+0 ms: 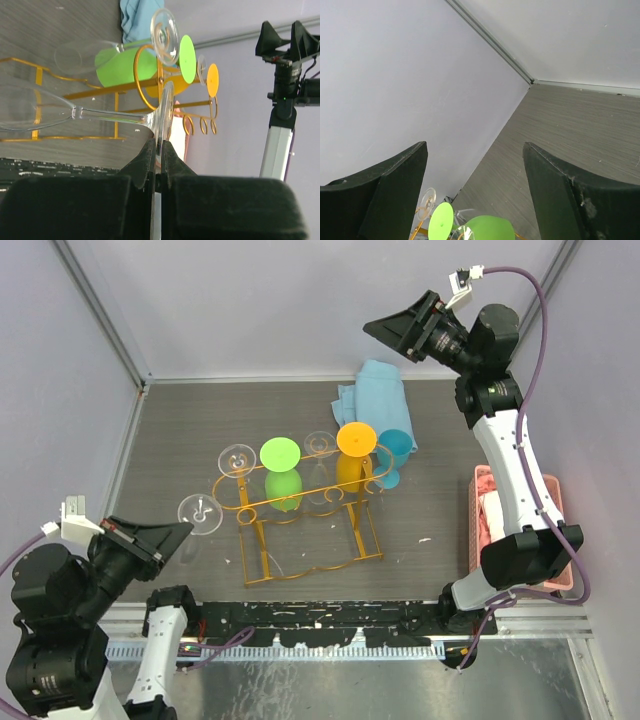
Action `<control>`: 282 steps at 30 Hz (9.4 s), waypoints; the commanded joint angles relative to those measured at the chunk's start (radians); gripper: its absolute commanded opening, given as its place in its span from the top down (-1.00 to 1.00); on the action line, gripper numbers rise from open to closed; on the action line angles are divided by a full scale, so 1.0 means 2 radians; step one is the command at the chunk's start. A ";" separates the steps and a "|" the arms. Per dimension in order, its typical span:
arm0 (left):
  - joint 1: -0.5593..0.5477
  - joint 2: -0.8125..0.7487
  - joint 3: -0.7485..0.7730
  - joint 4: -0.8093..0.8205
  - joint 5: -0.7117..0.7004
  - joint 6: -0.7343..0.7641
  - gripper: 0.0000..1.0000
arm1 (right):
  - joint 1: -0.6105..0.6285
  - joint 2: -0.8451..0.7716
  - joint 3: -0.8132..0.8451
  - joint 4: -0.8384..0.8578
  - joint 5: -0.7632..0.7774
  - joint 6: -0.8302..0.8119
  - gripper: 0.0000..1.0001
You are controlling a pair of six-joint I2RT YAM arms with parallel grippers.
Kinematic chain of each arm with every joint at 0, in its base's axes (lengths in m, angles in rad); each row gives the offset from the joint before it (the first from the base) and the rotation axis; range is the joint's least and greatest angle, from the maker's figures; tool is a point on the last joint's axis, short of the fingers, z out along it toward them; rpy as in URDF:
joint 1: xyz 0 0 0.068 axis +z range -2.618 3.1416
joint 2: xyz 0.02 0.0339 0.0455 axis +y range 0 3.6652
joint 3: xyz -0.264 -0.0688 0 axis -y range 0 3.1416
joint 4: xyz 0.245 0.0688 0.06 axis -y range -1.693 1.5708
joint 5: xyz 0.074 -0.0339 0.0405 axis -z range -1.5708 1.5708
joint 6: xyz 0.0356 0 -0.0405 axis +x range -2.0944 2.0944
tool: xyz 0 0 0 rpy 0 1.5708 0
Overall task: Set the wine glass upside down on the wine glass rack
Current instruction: Turn the wine glass upside down at the wine rack, then pick up the wine glass at the center of the board.
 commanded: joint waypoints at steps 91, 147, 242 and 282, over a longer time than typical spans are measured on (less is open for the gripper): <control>-0.004 -0.087 -0.255 0.240 0.220 -0.162 0.99 | -0.002 -0.005 0.003 0.017 0.020 -0.001 -0.64; -0.005 0.176 0.096 0.206 0.152 0.023 0.19 | -0.034 0.011 0.021 -0.071 0.090 -0.078 -0.64; 0.007 0.547 0.091 0.522 0.068 0.052 0.11 | 0.029 0.106 -0.046 -0.450 0.387 -0.288 0.76; 0.006 0.572 0.082 0.710 0.116 -0.123 0.11 | 0.020 0.007 0.064 -0.101 0.374 -0.132 0.99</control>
